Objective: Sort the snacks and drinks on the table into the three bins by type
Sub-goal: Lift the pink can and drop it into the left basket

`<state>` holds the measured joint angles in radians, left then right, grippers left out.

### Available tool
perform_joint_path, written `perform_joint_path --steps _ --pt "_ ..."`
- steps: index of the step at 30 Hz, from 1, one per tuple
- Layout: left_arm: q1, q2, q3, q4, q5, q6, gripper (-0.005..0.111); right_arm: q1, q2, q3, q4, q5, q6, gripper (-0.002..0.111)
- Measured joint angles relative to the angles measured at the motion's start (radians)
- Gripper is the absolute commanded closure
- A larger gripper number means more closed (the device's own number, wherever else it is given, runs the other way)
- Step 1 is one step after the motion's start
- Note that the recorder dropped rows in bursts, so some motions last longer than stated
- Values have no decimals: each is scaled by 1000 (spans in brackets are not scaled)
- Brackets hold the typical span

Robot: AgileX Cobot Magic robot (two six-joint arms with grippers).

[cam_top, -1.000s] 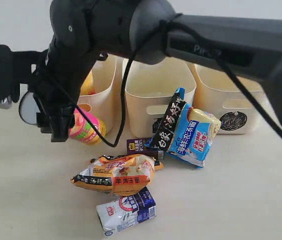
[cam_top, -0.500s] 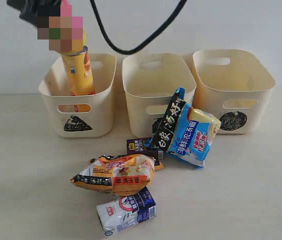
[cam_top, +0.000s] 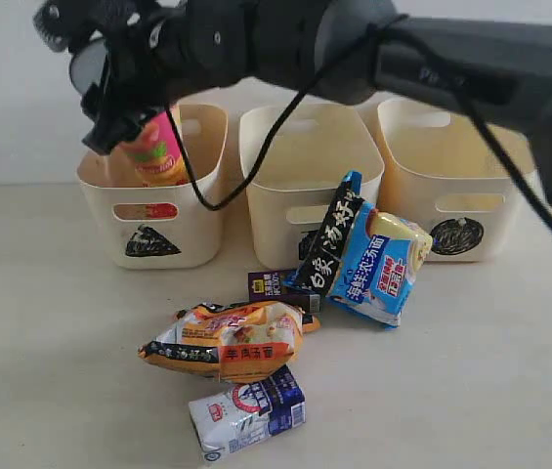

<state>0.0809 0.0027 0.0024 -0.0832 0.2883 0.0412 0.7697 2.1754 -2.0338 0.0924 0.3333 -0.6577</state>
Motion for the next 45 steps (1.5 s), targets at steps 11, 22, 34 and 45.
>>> perform_joint_path --steps 11,22,34,45 --pt "0 0 0 0 0 0 102 -1 66 0 2 -134 130 25" --pt "0 0 0 0 0 0 102 -1 66 0 2 -180 293 26" --pt "0 0 0 0 0 0 102 -1 -48 0 2 -2 545 23" --pt "0 0 0 0 0 0 102 -1 -195 0 -10 388 564 108"
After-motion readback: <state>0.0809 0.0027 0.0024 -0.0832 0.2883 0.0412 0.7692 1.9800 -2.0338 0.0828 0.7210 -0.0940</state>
